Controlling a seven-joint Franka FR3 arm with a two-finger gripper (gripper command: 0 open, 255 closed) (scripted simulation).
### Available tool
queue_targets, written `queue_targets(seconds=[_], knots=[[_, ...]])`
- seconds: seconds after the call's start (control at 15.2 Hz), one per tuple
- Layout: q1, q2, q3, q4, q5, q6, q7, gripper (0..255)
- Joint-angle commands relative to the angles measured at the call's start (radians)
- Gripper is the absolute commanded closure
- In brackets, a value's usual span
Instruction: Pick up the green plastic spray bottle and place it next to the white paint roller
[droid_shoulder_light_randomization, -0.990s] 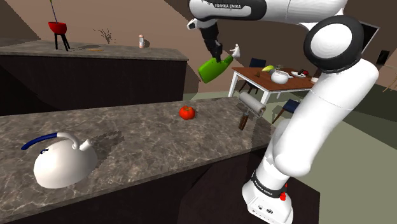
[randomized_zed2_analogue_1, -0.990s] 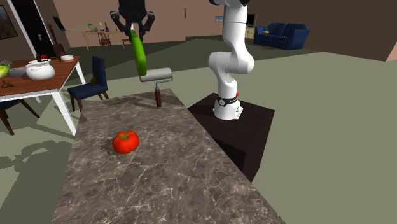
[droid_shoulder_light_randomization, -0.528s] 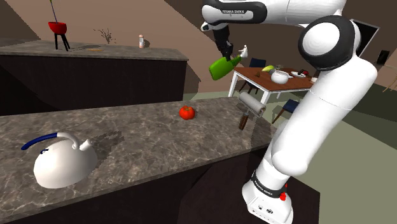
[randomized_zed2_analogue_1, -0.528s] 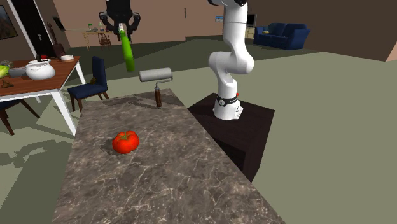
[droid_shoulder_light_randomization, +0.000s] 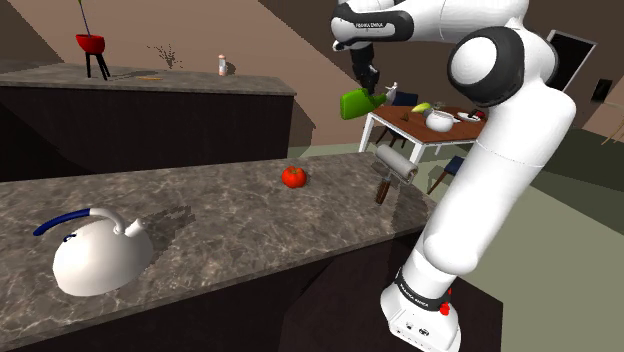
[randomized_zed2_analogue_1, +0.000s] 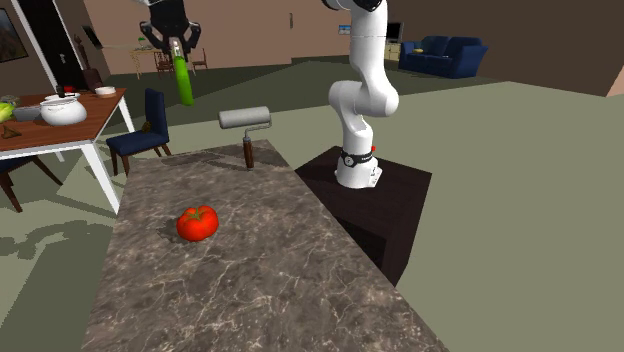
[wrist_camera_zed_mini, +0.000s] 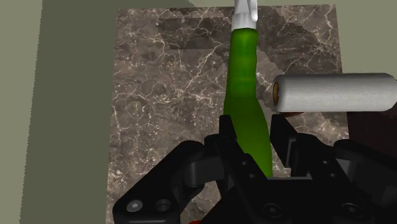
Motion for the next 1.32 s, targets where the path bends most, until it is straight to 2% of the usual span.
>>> queue_targets(seconds=[0.0,1.25], knots=[[-0.002,-0.002,-0.003,-0.028,-0.002,0.026,0.008,255],[-0.011,-0.006,-0.013,-0.275,-0.024,0.245,0.119,255]])
